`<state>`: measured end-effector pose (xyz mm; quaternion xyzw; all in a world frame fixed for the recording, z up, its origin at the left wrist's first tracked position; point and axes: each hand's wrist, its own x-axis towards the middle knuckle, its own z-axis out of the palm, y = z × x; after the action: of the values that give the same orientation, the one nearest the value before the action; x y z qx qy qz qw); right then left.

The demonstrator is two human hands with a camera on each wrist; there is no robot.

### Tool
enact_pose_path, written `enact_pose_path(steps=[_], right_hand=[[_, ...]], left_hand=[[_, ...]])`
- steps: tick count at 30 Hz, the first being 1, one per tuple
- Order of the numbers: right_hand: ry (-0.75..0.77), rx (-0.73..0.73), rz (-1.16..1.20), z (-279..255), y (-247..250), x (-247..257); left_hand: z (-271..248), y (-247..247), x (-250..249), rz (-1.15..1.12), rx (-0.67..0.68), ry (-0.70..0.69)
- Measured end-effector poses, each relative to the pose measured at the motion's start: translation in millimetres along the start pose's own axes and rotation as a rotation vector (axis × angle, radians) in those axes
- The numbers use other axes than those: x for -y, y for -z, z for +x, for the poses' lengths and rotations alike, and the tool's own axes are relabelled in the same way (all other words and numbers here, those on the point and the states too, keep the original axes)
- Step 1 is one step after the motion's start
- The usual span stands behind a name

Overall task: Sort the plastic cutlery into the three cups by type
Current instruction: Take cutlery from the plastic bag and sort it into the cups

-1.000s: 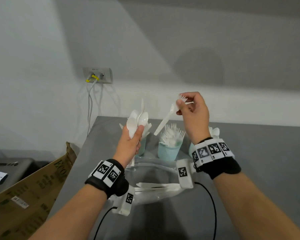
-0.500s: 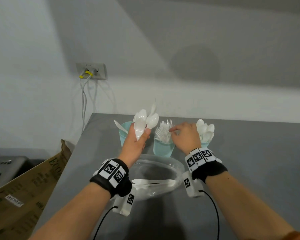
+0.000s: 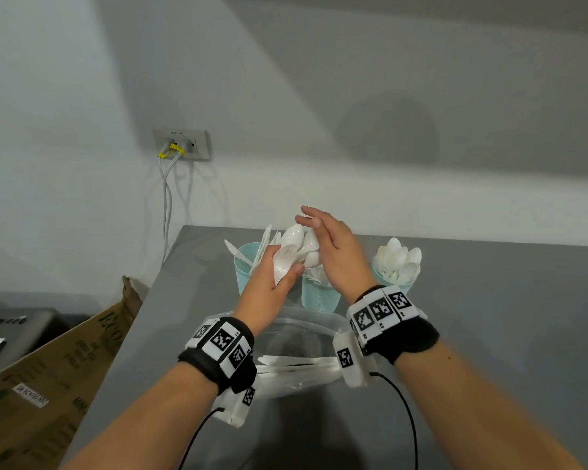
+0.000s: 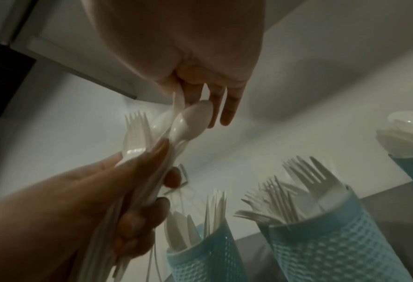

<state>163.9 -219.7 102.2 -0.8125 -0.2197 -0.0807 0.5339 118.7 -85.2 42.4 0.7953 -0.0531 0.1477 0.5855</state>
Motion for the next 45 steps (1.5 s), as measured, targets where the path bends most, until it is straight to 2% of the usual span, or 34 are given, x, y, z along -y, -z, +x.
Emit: enact_pose_path(steps=[3,7,12,20,23,29,31,37,41,45], right_hand=[[0.004,0.057,-0.151,-4.5,-4.5,-1.1],[0.046,-0.045,-0.150,-9.0,-2.7,6.1],[0.119,-0.110,-0.437,-10.0,-4.0,8.7],[0.066,0.024,-0.296,-16.9,2.9,14.2],[0.099,-0.057,-0.166,-14.4,10.8,19.0],[0.267,-0.351,-0.070,1.1,47.8,48.7],[0.275,-0.395,-0.057,5.2,58.7,52.4],[0.229,-0.384,-0.175,8.6,65.5,28.8],[0.128,-0.289,-0.277,-0.6,47.9,-13.2],[0.000,-0.141,-0.403,-13.0,29.0,-50.1]], left_hand=[[0.9,0.0,-5.5,-0.003,-0.005,-0.001],[3.3,1.7,-3.5,0.025,-0.027,0.052],[4.9,-2.4,-5.5,0.020,-0.029,0.053],[5.3,-10.1,-2.5,0.031,-0.002,0.042],[5.9,-12.7,-8.2,0.046,-0.018,0.070],[9.7,-14.0,-2.1,0.026,-0.016,0.107],[9.6,-15.2,-1.6,-0.011,-0.016,0.117],[9.3,-17.7,6.3,-0.080,-0.033,0.149],[3.6,-15.6,10.0,-0.135,-0.085,0.167],[1.6,-6.8,2.0,-0.316,-0.185,0.236]])
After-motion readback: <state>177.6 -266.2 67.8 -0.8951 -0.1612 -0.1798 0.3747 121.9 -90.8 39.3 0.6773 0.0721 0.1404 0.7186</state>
